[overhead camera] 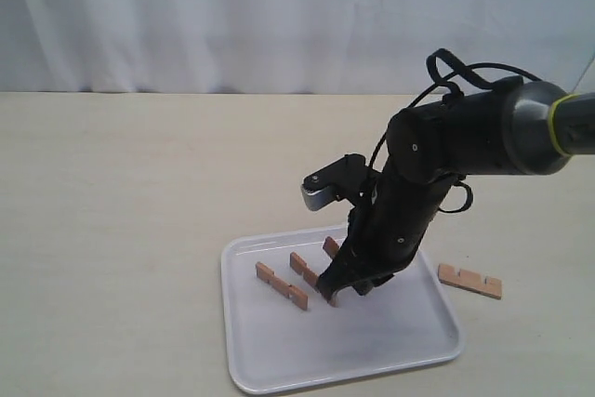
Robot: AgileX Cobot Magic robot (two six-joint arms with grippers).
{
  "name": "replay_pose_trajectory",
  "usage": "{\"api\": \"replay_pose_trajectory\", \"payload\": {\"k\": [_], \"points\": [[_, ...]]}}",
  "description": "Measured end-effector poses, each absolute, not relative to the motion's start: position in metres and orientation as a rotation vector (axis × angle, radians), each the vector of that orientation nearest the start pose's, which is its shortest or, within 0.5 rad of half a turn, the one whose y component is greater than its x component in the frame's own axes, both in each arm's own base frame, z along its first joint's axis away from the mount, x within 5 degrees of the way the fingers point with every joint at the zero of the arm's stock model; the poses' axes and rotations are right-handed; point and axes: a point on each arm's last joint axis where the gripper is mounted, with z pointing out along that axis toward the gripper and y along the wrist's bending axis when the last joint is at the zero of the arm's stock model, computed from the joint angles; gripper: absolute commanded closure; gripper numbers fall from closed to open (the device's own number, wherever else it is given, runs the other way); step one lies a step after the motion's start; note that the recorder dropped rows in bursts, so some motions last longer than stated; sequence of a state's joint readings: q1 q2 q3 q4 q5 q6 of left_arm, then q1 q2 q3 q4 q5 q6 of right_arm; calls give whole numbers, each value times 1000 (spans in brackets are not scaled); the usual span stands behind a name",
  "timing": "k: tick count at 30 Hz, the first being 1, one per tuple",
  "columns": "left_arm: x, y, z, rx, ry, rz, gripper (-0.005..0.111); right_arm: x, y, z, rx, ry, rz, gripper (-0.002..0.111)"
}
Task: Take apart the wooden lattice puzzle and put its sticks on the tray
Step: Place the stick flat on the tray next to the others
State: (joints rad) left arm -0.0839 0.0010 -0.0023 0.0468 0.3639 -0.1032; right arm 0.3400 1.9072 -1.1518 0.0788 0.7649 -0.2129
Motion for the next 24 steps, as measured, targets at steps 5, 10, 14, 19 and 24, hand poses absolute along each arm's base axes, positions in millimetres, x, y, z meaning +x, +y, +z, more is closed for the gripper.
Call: {"api": "replay_pose_trajectory", "payload": {"k": [5, 10, 14, 19, 24], "points": [[53, -3, 181, 11, 1847, -85, 107, 331, 125, 142, -758, 2921, 133, 104], [53, -3, 181, 11, 1847, -85, 107, 334, 125, 133, -756, 2924, 132, 95], [53, -3, 181, 11, 1847, -85, 107, 336, 126, 132, -749, 2904, 131, 73], [53, -3, 181, 11, 1847, -85, 107, 340, 128, 137, -741, 2893, 136, 56], [53, -3, 181, 11, 1847, -85, 107, 341, 128, 143, -769, 2929, 129, 56]]}}
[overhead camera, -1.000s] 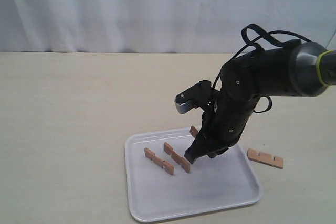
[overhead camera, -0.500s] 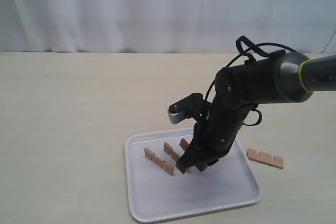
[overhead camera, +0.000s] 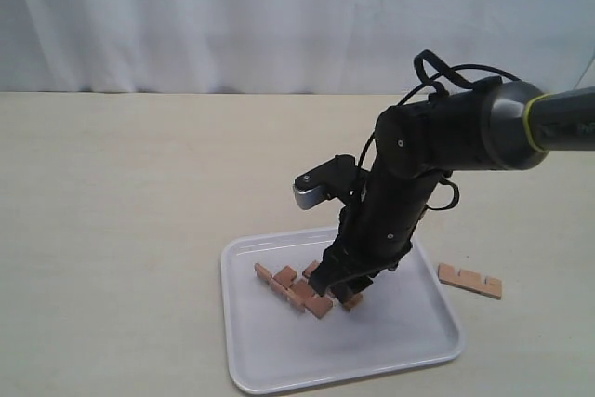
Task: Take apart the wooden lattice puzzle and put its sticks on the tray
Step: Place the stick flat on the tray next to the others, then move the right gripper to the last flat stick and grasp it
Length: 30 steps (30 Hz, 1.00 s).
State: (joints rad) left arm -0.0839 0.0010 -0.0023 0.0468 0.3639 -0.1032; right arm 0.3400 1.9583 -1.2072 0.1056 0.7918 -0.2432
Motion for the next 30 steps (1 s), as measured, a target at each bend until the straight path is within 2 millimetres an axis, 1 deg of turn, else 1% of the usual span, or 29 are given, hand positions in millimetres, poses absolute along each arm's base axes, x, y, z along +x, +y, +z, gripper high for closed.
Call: {"api": "replay_pose_trajectory", "payload": {"k": [5, 9, 13, 18, 21, 24, 28, 30], "points": [[53, -3, 181, 11, 1847, -85, 107, 341, 125, 165, -822, 2928, 75, 56], [53, -3, 181, 11, 1847, -85, 107, 339, 116, 181, -835, 2909, -45, 56], [53, -3, 181, 11, 1847, -85, 107, 339, 113, 184, -837, 2899, -105, 56], [53, -3, 181, 11, 1847, -85, 107, 338, 112, 182, -840, 2904, -118, 56], [53, -3, 181, 11, 1847, -85, 107, 340, 107, 182, -821, 2907, -118, 56], [53, -3, 181, 11, 1847, -85, 107, 342, 92, 178, -761, 2927, -121, 56], [53, -3, 181, 11, 1847, -85, 107, 346, 50, 173, -641, 2986, -133, 56], [53, -3, 181, 11, 1847, -85, 107, 344, 32, 172, -646, 3027, -143, 56]]}}
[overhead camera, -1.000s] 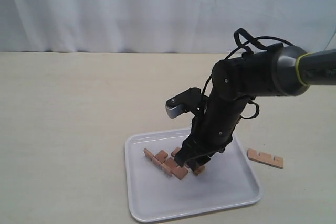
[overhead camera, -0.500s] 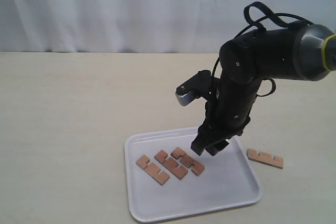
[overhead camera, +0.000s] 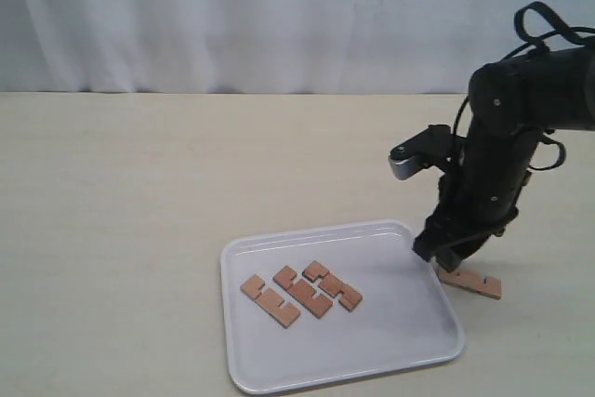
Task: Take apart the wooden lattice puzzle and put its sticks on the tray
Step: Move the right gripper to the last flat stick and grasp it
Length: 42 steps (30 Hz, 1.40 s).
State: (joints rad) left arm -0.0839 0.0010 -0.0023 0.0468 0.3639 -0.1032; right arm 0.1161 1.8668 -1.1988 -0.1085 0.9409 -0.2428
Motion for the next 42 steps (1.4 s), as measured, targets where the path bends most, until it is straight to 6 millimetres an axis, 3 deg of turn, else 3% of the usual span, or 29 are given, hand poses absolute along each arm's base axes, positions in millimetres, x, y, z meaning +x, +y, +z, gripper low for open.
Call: {"api": "replay_pose_trajectory", "payload": {"k": [5, 11, 14, 23, 32, 34, 37, 38, 42], "points": [[53, -3, 181, 11, 1847, -85, 107, 336, 13, 167, -801, 3071, -137, 56], [53, -3, 181, 11, 1847, -85, 107, 334, 10, 151, -1147, 2891, -211, 56], [53, -3, 181, 11, 1847, -85, 107, 333, 7, 146, -1225, 2841, -278, 56], [53, -3, 181, 11, 1847, -85, 107, 328, 9, 128, -1257, 2706, -293, 56], [53, -3, 181, 11, 1847, -85, 107, 327, 11, 115, -1230, 2753, -237, 56], [53, -3, 181, 11, 1847, -85, 107, 328, 11, 115, -1230, 2755, -237, 64], [53, -3, 181, 11, 1847, -85, 107, 327, 11, 113, -1235, 2767, -227, 99], [53, -3, 181, 11, 1847, -85, 107, 328, 11, 113, -1273, 2752, -236, 104], [53, -3, 181, 11, 1847, -85, 107, 328, 11, 115, -1310, 2749, -235, 104]]}}
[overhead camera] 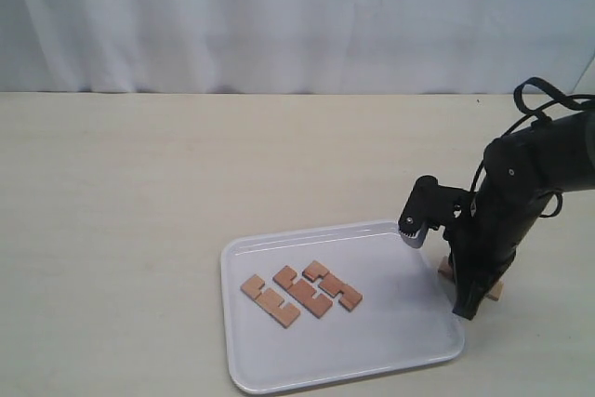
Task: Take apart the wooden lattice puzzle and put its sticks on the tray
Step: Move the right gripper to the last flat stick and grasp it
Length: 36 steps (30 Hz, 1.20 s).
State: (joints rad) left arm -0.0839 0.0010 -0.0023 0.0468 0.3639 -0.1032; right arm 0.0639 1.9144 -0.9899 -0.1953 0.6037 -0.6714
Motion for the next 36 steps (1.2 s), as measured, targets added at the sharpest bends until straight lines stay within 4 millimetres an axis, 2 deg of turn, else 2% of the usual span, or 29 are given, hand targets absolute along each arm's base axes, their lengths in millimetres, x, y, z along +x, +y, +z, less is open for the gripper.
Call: {"api": "replay_pose_trajectory", "payload": {"k": [10, 12, 16, 19, 27, 31, 36], "points": [[53, -3, 181, 11, 1847, -85, 107, 331, 11, 123, -1212, 2774, -231, 102], [53, -3, 181, 11, 1847, -85, 107, 331, 12, 126, -1135, 2789, -216, 96], [53, -3, 181, 11, 1847, -85, 107, 330, 13, 127, -1060, 2812, -196, 75], [53, -3, 181, 11, 1847, -85, 107, 330, 13, 127, -1010, 2831, -167, 65], [53, -3, 181, 11, 1847, -85, 107, 335, -11, 135, -731, 2912, -29, 64], [53, -3, 181, 11, 1847, -85, 107, 336, -11, 136, -714, 2910, 19, 64], [53, -3, 181, 11, 1847, -85, 107, 336, -11, 128, -717, 2931, 35, 64]]}}
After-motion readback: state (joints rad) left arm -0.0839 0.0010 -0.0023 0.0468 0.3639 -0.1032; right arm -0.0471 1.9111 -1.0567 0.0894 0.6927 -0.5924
